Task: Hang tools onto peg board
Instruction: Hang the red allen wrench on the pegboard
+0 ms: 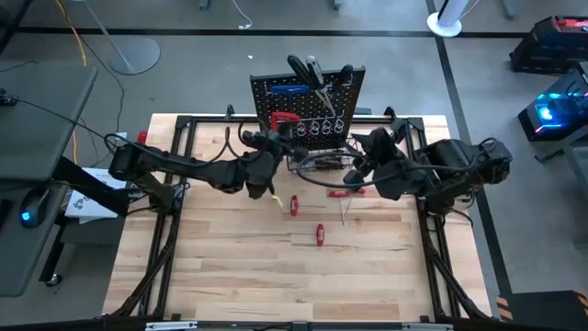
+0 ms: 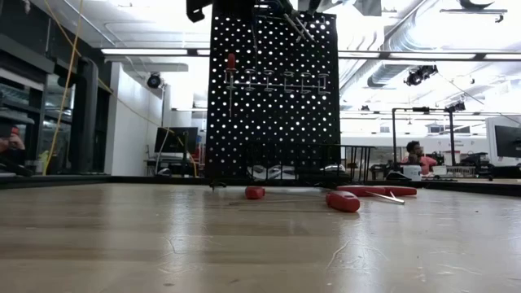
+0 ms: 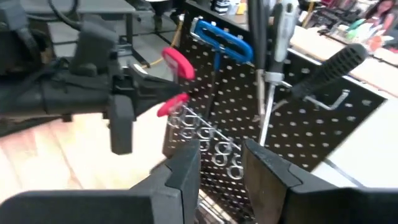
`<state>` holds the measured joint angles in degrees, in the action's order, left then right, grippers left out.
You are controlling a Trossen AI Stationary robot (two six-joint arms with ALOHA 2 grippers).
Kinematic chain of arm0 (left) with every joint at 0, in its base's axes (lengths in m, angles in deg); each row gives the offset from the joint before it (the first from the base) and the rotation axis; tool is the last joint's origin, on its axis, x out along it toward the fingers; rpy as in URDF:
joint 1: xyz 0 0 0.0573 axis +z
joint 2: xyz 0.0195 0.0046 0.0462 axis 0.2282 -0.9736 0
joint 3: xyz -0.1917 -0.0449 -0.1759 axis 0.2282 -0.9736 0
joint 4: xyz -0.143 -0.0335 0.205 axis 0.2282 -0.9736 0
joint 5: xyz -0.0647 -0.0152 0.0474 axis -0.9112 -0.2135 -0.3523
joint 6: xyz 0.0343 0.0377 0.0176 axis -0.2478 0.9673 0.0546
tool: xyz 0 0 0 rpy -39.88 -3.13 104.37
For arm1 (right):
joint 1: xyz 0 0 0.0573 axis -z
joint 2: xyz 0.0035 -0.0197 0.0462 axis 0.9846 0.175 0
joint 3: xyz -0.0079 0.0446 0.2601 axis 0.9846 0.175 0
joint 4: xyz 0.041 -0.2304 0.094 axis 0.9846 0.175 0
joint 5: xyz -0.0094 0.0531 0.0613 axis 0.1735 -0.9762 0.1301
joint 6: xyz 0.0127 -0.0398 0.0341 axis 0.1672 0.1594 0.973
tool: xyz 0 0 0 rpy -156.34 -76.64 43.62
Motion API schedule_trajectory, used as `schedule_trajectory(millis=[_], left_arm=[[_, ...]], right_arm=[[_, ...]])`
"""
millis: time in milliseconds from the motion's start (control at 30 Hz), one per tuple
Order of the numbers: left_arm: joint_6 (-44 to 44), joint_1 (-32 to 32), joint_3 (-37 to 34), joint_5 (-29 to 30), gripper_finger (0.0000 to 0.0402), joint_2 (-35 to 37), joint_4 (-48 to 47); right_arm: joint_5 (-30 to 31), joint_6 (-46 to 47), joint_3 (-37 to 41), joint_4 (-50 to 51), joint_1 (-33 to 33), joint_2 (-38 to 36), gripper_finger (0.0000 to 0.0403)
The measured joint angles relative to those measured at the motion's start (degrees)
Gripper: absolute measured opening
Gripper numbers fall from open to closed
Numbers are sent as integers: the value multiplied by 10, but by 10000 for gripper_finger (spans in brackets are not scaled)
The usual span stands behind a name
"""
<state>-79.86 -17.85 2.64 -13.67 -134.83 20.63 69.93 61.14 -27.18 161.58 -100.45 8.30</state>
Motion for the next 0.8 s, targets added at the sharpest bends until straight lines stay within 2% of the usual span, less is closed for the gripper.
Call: schedule_trajectory(millis=[67,267,500,633,733,800], left_arm=[[-26,6,0,0,0,0,-6],[-31,21,0,-3,0,-22,-11],[16,20,0,21,0,-28,-12],[43,7,0,60,0,-20,7],[52,4,0,62,0,-15,21],[56,4,0,57,0,-15,25]], right_arm=[[12,8,0,19,-3,0,110],[15,7,0,54,-14,0,110],[19,35,0,94,-31,-24,110],[55,118,0,153,-55,-62,110],[98,174,0,178,-69,-95,110],[121,172,0,174,-74,-116,110]])
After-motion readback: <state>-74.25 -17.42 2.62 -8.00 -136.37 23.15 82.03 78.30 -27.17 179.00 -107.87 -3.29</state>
